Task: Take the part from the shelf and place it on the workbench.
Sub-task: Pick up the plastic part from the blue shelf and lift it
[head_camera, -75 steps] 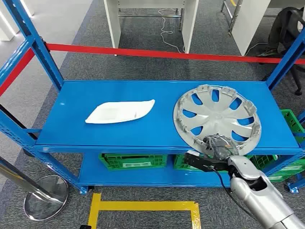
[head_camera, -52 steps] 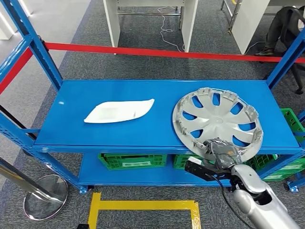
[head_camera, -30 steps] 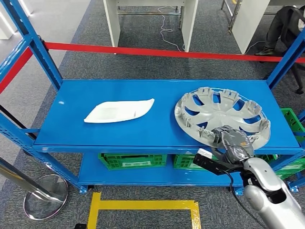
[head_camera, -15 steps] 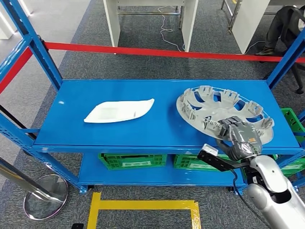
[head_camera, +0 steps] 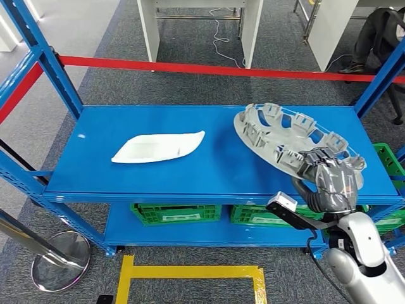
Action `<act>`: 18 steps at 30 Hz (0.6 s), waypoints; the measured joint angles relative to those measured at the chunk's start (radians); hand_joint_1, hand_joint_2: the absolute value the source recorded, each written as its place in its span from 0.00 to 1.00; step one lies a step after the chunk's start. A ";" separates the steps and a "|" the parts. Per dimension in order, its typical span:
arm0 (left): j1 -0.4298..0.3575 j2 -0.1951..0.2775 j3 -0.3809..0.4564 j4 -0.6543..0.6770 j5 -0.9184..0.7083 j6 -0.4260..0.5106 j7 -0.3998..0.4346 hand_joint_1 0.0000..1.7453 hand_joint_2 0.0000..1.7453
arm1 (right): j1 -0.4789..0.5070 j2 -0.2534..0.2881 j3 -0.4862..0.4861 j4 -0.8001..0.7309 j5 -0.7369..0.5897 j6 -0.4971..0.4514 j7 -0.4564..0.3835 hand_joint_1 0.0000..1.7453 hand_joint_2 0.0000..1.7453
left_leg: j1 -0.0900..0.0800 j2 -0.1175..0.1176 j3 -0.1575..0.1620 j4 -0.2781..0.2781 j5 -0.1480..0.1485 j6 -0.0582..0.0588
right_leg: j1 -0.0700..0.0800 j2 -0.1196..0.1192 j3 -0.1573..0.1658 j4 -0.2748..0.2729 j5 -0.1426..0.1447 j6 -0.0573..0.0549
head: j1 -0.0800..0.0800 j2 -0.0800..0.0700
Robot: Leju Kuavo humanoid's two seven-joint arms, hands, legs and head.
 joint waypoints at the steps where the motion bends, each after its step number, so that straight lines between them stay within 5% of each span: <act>1: -0.001 -0.001 0.000 0.000 -0.001 0.001 0.002 0.00 1.00 | 0.002 0.004 -0.003 -0.002 0.004 -0.006 -0.001 1.00 1.00 | 0.000 0.000 0.000 0.000 0.000 0.000 | 0.000 0.000 0.000 0.000 0.000 0.000 | 0.000 0.000; 18: -0.008 -0.009 0.000 0.000 -0.031 0.011 0.024 0.00 1.00 | 0.027 0.060 -0.058 -0.027 0.107 -0.131 -0.019 1.00 1.00 | 0.000 0.000 -0.001 0.000 0.000 0.000 | 0.000 0.000 -0.001 0.000 0.000 0.000 | 0.000 0.000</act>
